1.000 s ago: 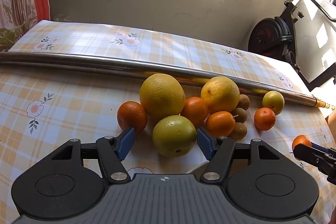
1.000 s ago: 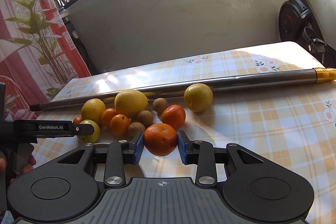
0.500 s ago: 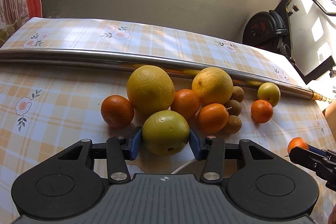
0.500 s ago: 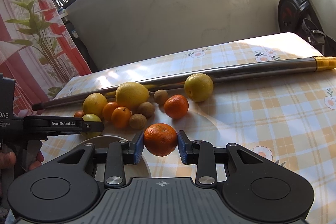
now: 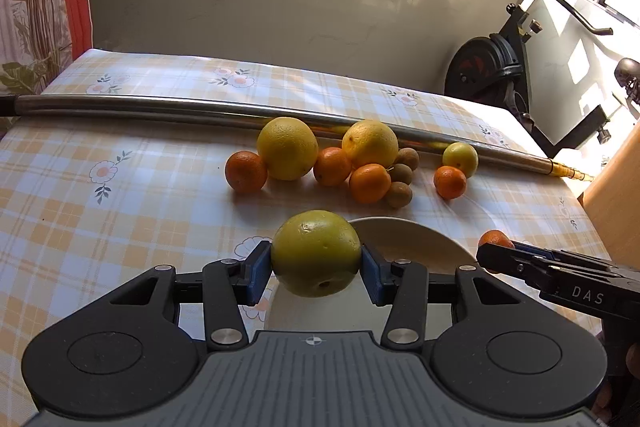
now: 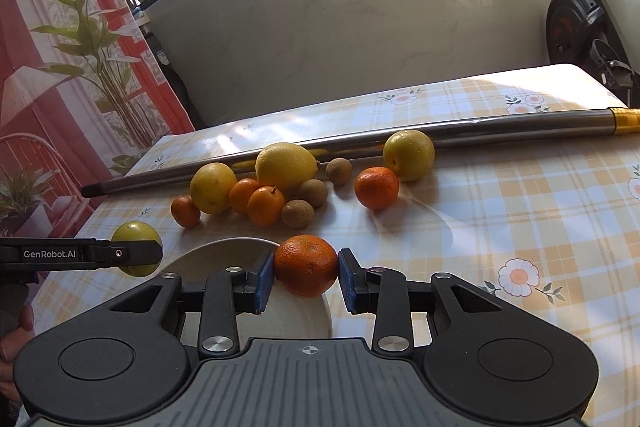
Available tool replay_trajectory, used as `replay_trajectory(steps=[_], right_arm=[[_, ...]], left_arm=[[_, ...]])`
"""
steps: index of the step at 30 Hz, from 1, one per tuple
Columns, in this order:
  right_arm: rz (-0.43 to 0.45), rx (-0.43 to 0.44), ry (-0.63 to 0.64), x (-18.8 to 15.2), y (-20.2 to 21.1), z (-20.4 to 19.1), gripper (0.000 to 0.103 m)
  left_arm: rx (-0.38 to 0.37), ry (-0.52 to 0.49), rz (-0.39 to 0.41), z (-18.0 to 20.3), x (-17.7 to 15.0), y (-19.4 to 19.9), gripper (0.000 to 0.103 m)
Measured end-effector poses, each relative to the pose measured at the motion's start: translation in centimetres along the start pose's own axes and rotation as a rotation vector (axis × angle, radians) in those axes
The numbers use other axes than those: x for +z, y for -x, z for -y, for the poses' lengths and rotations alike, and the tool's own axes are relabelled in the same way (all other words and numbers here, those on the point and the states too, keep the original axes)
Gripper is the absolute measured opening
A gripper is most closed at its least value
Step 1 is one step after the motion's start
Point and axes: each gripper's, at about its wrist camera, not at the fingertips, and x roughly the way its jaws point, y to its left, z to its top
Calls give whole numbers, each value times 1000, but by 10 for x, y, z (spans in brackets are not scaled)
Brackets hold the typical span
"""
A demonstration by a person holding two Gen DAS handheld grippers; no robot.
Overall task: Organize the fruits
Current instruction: 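Carry the green citrus onto the white plate and open the left gripper while the right places the mandarin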
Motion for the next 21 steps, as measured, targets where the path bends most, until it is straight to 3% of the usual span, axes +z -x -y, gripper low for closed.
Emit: replay_trajectory(steps=[13, 21], right_arm=[[-64, -6, 48, -30, 21, -24, 31], [-93, -7, 74, -45, 30, -35, 31]], left_arm=[[-9, -99, -37, 18, -48, 22, 50], [-20, -118, -60, 19, -59, 23, 50]])
